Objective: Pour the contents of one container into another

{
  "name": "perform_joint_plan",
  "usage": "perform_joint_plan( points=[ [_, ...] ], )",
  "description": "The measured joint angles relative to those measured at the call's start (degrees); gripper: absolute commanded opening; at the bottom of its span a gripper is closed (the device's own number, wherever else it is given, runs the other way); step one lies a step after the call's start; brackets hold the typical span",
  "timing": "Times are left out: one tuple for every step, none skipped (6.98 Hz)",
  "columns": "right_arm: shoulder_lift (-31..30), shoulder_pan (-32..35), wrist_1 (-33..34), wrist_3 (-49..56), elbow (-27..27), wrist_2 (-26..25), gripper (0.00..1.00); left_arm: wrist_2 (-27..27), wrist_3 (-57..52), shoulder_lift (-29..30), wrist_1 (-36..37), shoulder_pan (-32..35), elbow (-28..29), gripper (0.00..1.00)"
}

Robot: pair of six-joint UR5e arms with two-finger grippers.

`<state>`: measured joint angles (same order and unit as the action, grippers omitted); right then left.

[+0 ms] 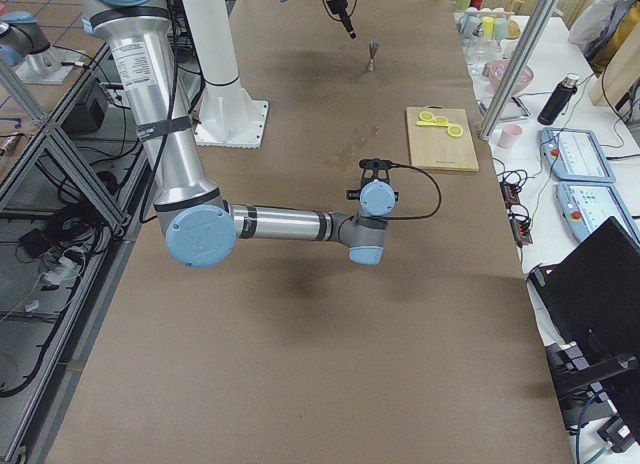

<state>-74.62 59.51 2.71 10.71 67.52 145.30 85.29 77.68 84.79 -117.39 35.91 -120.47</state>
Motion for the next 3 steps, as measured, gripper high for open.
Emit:
perform_joint_plan(
  points=[
    [0.0,-1.6,0.1,1.0,-0.2,-1.7,0.99,-3.1,0.0,0.4,-0.2,-1.2,1.0,0.98],
    [0.4,-2.6,0.1,1.4,-0.8,-2.6,0.98,-5.4,-0.1,1.0,-0.6,-2.0,1.9,0.98],
    [1.4,-3.1,0.1,1.4,-2.1,-3.0,0.97,-6.9,0.0,2.0,-1.8,-2.3,3.4,0.98]
  ],
)
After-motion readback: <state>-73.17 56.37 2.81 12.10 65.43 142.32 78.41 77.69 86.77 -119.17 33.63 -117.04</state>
